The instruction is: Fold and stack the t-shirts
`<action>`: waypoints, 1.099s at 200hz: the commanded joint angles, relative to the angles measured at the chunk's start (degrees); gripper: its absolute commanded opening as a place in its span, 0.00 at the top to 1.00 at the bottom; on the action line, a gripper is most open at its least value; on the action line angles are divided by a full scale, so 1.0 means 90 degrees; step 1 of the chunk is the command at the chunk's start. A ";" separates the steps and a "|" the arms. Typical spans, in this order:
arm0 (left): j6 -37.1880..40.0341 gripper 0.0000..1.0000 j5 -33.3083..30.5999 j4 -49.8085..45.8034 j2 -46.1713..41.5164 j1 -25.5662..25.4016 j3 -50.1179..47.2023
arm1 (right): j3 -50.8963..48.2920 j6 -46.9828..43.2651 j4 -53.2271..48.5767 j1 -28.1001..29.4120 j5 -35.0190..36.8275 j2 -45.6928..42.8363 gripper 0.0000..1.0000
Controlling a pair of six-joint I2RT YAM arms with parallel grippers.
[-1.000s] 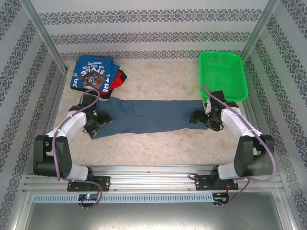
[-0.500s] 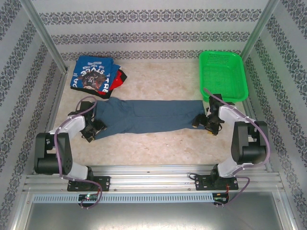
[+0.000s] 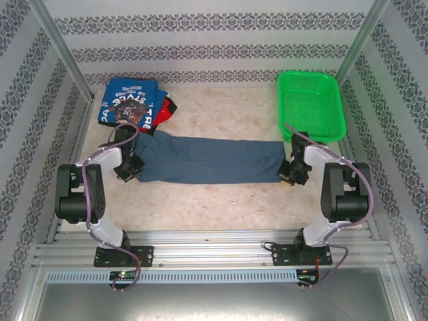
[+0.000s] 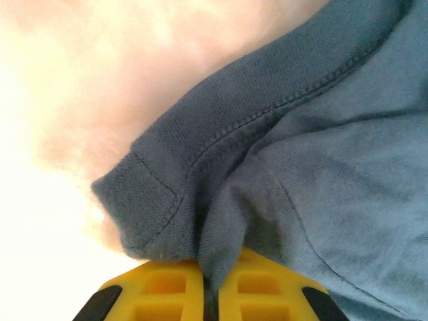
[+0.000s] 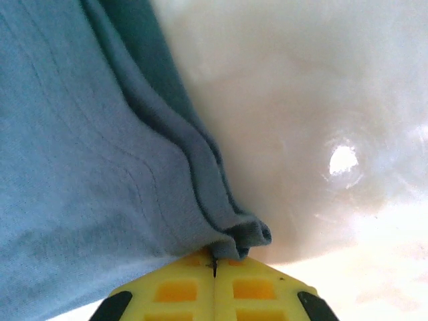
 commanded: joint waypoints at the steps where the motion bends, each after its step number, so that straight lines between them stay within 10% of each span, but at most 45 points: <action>1: 0.0280 0.93 -0.0330 -0.0027 0.0290 0.0068 0.0114 | -0.0536 0.0303 -0.0216 0.0044 0.0018 -0.0391 0.98; 48: 0.0319 0.79 -0.0519 -0.0130 0.0326 0.0210 0.0039 | -0.1353 0.0882 -0.0782 0.0340 -0.0168 -0.1459 0.97; 68: 0.0409 0.48 -0.0560 -0.0206 0.0240 0.0223 0.0128 | -0.1400 0.1053 -0.1037 0.0579 -0.0241 -0.1882 0.67; 96: 0.0468 0.32 -0.0572 -0.0676 -0.0058 0.0144 0.0628 | -0.0804 0.1068 -0.1447 0.0766 -0.0096 -0.2084 0.46; 150: 0.0185 0.27 -0.0566 -0.1186 -0.0483 -0.1018 0.1426 | 0.0815 0.0439 -0.1185 0.1331 -0.0399 -0.1606 0.20; 220: -0.0026 0.34 -0.0743 -0.0543 0.1908 -0.1594 0.2582 | 0.1674 -0.0470 0.0316 0.1844 -0.0767 -0.0026 0.08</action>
